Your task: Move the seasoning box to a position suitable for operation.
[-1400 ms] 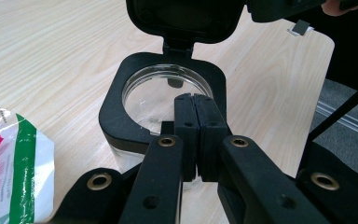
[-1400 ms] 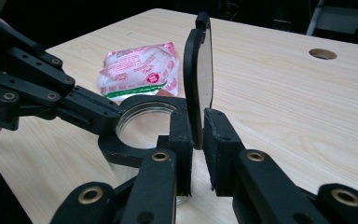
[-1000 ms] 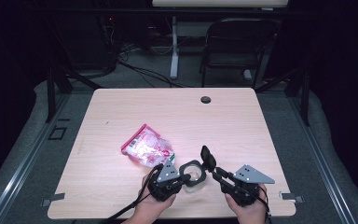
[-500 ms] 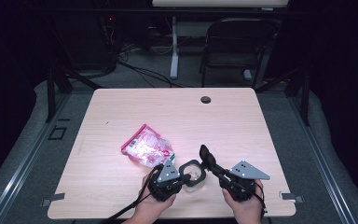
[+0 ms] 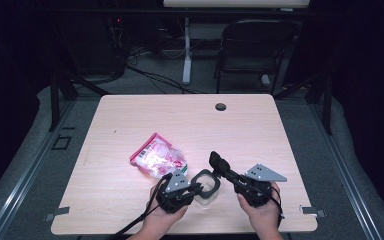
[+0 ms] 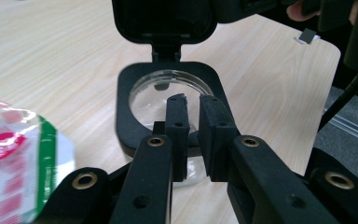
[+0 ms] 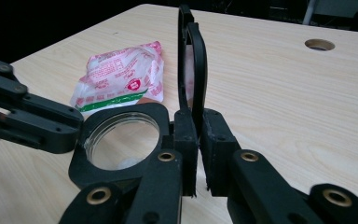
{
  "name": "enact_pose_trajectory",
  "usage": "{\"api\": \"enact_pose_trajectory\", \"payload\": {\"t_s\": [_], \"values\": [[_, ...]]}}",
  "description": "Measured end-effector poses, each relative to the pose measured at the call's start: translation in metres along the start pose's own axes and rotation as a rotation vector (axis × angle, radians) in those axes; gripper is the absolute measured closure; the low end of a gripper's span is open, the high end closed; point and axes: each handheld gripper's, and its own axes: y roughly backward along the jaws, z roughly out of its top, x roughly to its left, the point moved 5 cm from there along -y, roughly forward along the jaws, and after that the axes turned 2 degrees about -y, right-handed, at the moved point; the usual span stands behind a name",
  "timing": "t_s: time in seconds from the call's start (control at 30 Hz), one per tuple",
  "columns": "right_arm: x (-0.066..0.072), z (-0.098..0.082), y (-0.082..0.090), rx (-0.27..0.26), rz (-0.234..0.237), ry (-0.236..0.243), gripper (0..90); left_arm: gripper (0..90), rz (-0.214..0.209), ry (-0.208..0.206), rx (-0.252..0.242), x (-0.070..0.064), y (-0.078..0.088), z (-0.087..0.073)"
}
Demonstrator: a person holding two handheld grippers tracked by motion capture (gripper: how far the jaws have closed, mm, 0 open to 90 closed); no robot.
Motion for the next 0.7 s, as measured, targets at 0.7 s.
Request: {"api": "enact_pose_trajectory", "payload": {"t_s": [0.7], "values": [[-0.008, 0.004, -0.012, -0.002, 0.022, -0.010, 78.3, 65.3, 0.187, 0.028, -0.025, 0.076, 0.067, -0.032]]}}
